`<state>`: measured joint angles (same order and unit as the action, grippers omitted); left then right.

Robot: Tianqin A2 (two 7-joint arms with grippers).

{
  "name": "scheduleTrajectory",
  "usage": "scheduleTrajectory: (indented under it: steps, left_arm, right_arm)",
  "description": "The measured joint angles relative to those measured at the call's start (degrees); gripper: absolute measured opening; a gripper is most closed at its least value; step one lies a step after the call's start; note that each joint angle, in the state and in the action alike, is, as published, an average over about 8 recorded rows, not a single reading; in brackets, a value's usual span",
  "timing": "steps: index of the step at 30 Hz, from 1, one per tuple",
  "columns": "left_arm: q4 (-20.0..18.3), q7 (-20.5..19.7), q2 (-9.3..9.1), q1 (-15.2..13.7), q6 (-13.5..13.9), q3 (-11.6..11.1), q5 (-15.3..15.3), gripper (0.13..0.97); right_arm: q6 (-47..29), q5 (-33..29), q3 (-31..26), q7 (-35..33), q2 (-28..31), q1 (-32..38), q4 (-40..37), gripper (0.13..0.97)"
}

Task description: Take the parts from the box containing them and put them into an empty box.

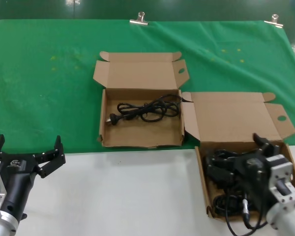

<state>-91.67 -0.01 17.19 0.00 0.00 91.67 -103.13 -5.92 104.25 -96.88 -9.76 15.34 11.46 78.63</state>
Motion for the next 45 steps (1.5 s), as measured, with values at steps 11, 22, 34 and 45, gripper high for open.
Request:
scheduleTrajectory:
  steps: [11, 22, 34, 45]
  left_arm:
    - [0.0, 0.0, 0.0, 0.0, 0.0, 0.0, 0.0, 0.966]
    - [0.0, 0.0, 0.0, 0.0, 0.0, 0.0, 0.0, 0.966]
    - [0.0, 0.0, 0.0, 0.0, 0.0, 0.0, 0.0, 0.966]
    - [0.0, 0.01, 0.0, 0.0, 0.0, 0.0, 0.0, 0.966]
  right_arm:
    - [4.42, -0.84, 3.91, 7.31, 1.39, -8.59, 9.8, 0.966]
    - [4.63, -0.87, 4.07, 7.64, 1.45, -8.95, 10.2, 0.966]
    - [4.63, -0.87, 4.07, 7.64, 1.45, -8.95, 10.2, 0.966]
    - [4.63, -0.87, 4.07, 7.64, 1.45, -8.95, 10.2, 0.966]
